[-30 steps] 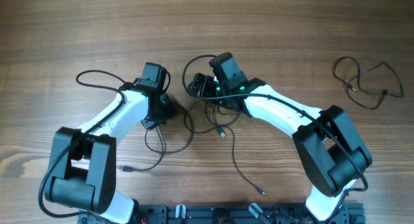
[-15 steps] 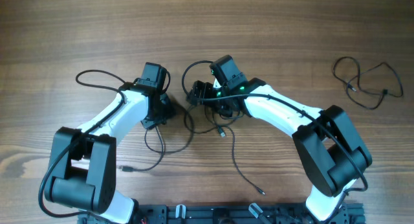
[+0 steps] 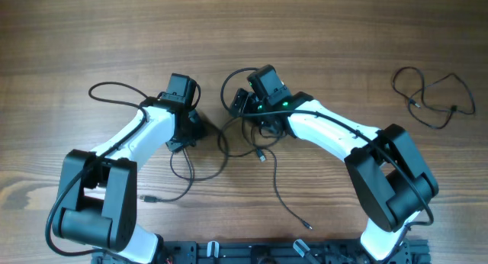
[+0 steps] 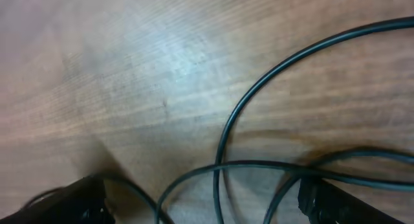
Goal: Untangle cables
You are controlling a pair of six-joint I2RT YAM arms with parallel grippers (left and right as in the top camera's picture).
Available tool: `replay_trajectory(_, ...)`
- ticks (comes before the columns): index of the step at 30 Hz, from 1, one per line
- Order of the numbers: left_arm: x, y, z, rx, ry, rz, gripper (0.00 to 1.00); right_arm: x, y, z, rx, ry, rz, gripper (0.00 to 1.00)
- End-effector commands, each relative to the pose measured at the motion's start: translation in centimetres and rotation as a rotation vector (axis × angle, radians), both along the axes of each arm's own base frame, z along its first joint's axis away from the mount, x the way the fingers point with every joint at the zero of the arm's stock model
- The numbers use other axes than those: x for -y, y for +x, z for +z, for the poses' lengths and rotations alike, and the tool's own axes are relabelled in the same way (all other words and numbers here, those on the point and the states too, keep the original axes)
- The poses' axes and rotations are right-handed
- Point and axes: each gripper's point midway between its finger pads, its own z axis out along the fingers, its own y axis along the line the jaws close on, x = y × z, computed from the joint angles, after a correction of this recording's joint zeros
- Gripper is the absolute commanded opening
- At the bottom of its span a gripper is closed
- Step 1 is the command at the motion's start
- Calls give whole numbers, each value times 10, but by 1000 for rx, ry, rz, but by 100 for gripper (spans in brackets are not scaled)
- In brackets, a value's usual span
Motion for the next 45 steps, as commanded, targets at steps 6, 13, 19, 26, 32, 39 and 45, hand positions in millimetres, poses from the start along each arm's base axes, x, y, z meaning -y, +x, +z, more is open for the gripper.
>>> replay_trajectory(6,-21,-19,-20,-74,80,31,47,-6,49,23,248,6,-65,100)
replay_trajectory(13,-21,-19,-20,-73,81,31,47,-34,3,13,51,138,113,96)
replay_trajectory(19,-21,-19,-20,-73,80,31,47,-55,-7,26,27,254,197,96)
replay_trajectory(26,-20,-19,-20,-75,73,30,47,-22,-8,-1,-63,102,-19,96)
replay_trajectory(32,-20,-19,-20,-74,73,30,47,-19,-2,-21,-114,104,-196,95)
replay_trajectory(39,-20,-19,-20,-74,73,30,47,-20,3,-39,-117,100,-224,75)
replay_trajectory(45,-20,-19,-20,-74,73,30,47,-14,-2,-44,-137,67,-230,41)
